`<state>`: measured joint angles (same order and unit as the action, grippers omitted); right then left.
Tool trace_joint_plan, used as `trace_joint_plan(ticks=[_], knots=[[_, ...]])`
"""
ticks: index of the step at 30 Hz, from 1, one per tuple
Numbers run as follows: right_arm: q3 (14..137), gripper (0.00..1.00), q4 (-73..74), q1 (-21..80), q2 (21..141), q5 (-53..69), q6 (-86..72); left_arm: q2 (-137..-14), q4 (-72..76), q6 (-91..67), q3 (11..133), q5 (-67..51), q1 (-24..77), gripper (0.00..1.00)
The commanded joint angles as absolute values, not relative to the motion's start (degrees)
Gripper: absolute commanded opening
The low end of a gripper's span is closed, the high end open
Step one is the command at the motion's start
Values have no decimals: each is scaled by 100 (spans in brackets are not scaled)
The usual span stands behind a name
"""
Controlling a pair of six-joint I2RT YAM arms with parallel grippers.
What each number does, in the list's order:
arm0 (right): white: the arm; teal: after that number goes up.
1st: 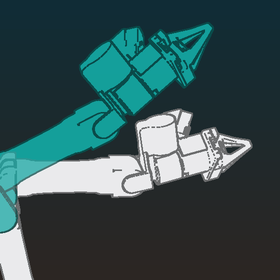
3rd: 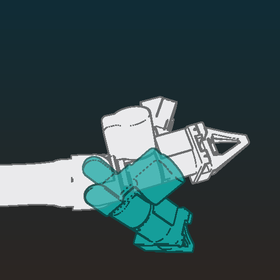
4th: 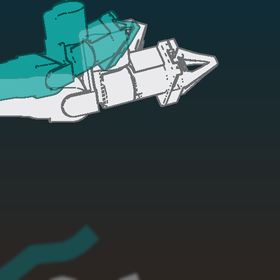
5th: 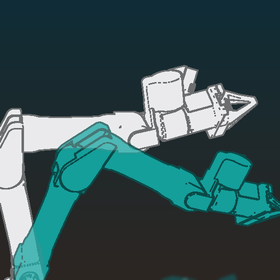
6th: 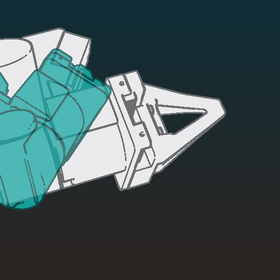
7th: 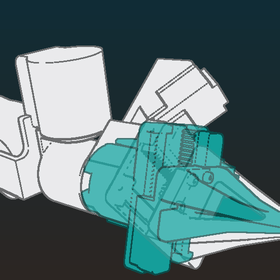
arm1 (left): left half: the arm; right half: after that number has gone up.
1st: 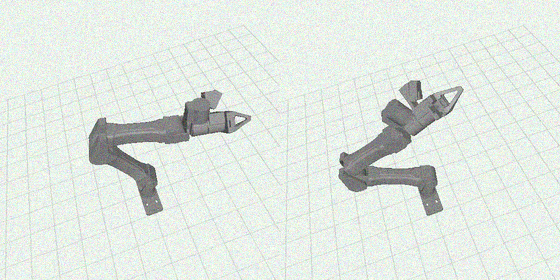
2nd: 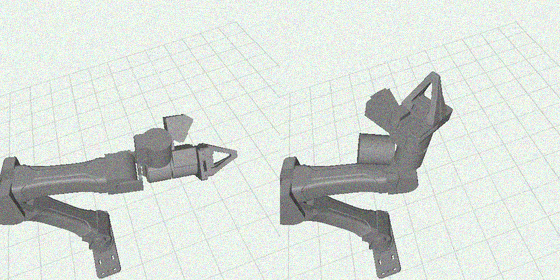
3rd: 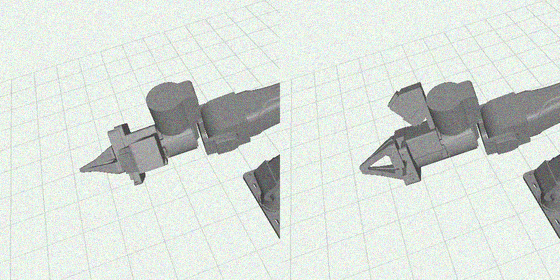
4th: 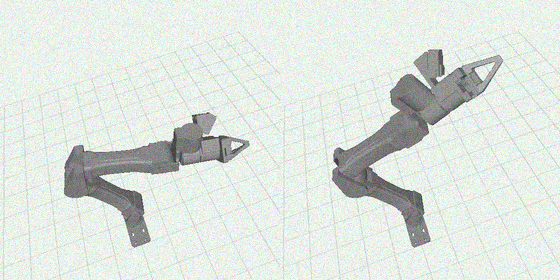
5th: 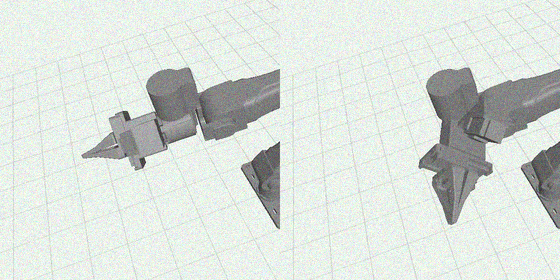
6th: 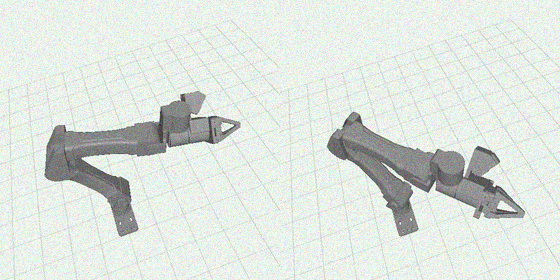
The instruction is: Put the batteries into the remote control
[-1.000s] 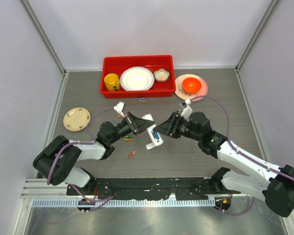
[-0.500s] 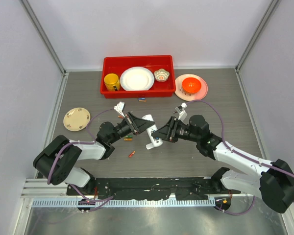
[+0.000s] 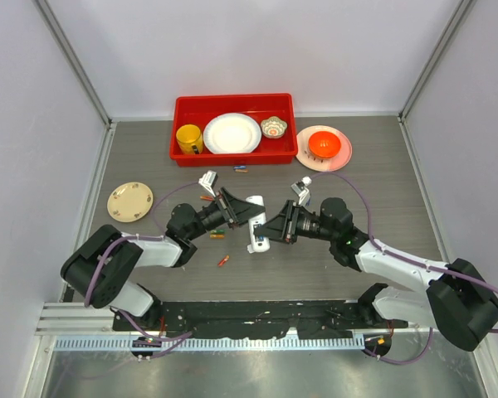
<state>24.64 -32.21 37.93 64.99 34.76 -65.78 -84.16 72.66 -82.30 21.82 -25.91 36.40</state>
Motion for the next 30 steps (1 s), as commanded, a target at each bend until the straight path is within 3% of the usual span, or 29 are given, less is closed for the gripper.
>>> trace_joint_plan(ticks=[1,6,12,16,26,30], knots=[[2628,4,-3034,3876,6416,3823,-6285,-8604,8859,-8481,2540,-3058,3691,39],[2733,1,-2742,3841,6416,3920,-6073,-8675,8859,-8613,2584,-3462,3691,43],[2742,1,-2725,3736,6363,4104,-6029,-8675,8859,-8701,2505,-3699,3691,38],[2804,1,-2751,3665,6337,4350,-6029,-8701,8859,-8771,2505,-3902,3691,44],[2874,1,-2856,3621,6372,4711,-6064,-8578,8859,-8833,2540,-4394,3797,46],[2874,1,-2900,3604,6372,4746,-6091,-8578,8859,-8824,2531,-4438,3876,41]])
